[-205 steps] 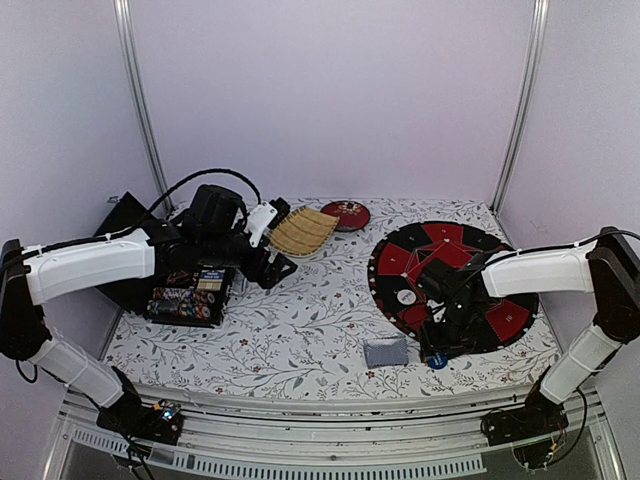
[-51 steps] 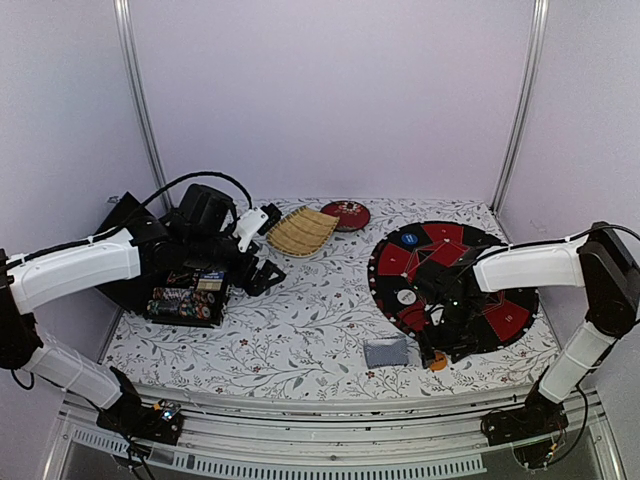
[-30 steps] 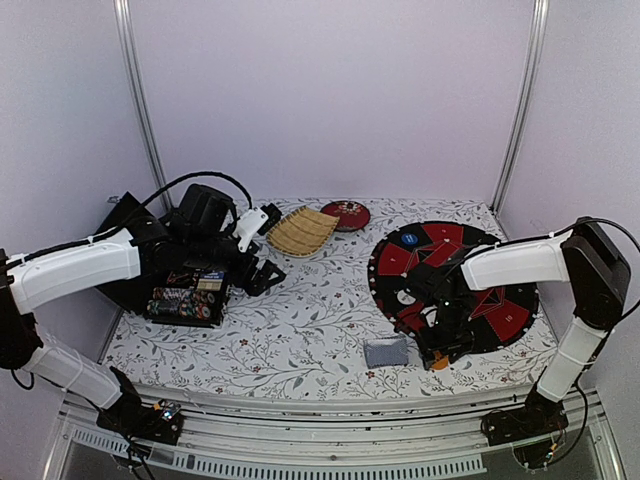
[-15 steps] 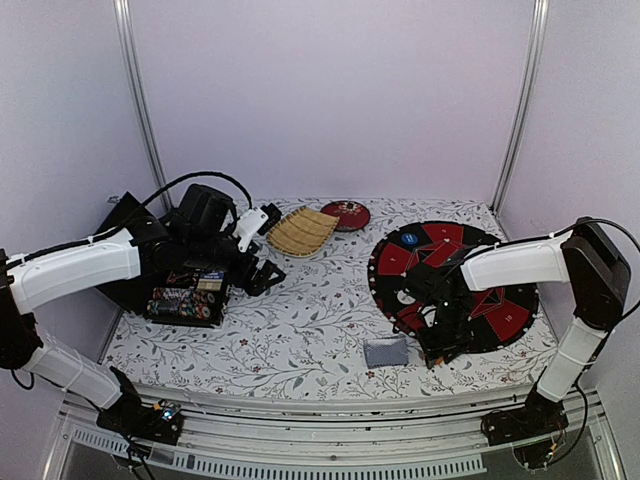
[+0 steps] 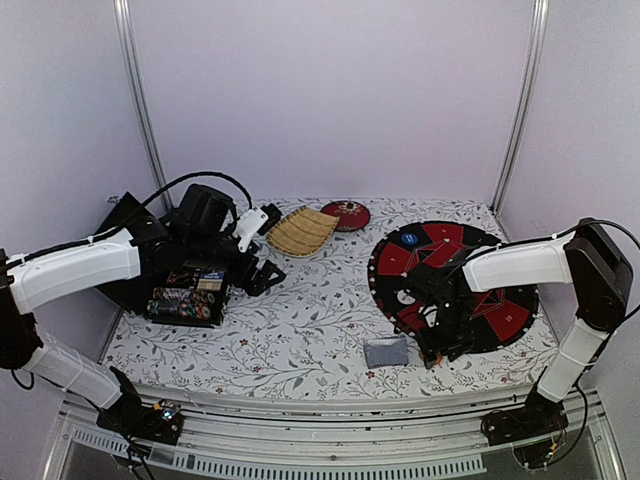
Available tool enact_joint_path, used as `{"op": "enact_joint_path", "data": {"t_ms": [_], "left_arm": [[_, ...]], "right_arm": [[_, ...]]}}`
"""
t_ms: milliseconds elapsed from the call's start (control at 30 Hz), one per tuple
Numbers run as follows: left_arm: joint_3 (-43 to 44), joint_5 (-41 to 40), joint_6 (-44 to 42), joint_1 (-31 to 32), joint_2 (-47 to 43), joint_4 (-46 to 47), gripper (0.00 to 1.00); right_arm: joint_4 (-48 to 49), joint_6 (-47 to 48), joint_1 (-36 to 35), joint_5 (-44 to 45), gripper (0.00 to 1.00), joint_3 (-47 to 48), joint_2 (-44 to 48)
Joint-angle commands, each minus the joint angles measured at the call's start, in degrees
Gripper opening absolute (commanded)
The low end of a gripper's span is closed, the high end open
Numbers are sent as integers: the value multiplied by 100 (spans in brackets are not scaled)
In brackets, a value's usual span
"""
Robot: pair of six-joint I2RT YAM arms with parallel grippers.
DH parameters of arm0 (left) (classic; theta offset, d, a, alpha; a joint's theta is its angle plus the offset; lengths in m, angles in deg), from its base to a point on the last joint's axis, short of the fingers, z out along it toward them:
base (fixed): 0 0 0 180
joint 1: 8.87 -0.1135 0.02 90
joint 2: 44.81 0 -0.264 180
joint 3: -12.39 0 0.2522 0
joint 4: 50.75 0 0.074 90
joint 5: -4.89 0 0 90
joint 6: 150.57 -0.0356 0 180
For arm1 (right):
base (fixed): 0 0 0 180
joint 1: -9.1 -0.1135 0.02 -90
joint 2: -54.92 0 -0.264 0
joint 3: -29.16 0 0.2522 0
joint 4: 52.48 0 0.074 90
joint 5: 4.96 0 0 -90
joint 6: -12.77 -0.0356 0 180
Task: Distribute texas hold em gaming equipment
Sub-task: Move the big blind button to the center of the board.
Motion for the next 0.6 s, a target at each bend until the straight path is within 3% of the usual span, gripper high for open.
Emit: {"op": "enact_joint_path", "data": {"t_ms": [0, 200, 567], "left_arm": [[-9, 23, -41, -16, -71, -42, 98], [-13, 28, -49, -17, -96, -42, 98], [-20, 28, -67, -17, -82, -51, 98]], "right_arm": [[566, 66, 70, 250, 61, -149, -41], [977, 119, 88, 157, 60, -194, 0], [1077, 245, 133, 172, 71, -153, 88]]}}
